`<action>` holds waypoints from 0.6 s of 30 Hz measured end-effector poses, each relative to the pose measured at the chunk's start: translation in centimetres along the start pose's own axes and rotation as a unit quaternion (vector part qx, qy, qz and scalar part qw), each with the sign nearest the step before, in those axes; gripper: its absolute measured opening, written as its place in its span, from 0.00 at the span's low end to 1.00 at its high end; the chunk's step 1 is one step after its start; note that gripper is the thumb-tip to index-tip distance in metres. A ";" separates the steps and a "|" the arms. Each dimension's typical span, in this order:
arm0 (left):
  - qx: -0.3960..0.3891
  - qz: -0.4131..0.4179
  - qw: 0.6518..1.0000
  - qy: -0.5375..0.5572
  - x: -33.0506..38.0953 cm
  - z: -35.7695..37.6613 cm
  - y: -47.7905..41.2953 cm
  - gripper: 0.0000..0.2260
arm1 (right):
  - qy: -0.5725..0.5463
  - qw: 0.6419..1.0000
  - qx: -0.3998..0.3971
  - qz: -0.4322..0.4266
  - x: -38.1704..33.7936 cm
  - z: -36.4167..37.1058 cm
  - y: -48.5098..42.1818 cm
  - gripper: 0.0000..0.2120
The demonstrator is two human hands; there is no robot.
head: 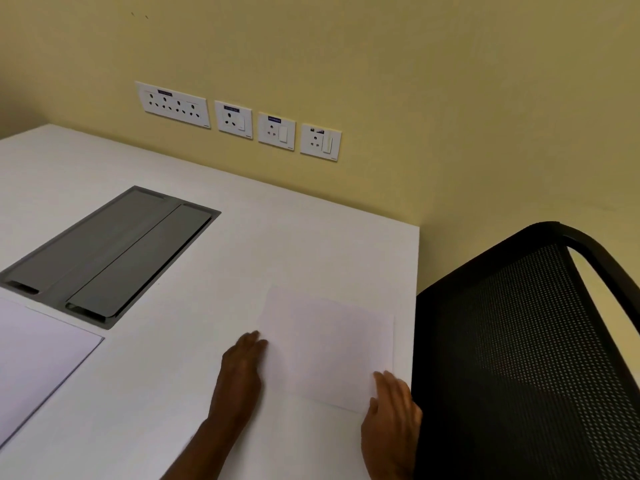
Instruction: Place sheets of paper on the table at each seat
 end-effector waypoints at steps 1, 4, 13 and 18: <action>-0.013 0.007 1.000 -0.015 0.0 0.2 0.1 0.26 | 0.004 1.000 0.003 -0.017 -0.1 0.0 0.1 0.22; -0.026 0.023 0.999 -0.033 -0.1 0.5 -0.1 0.28 | 0.027 0.999 -0.002 -0.035 0.0 -0.1 0.0 0.23; -0.031 0.093 0.993 -0.070 1.8 -0.4 0.7 0.23 | -0.002 0.996 0.035 -0.080 -0.2 -1.2 0.8 0.39; 0.027 0.115 0.992 -0.050 6.1 -3.7 2.5 0.24 | -0.065 0.991 0.068 -0.095 -1.8 -5.5 0.9 0.32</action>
Point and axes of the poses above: each hand's wrist, its own y-axis away from the middle knuckle, its own z-axis out of the palm, x = y × z, the point moved 7 cm from there along -y, towards the middle knuckle, and after that the axes turned 9 degrees about y, right-handed, at the moved point
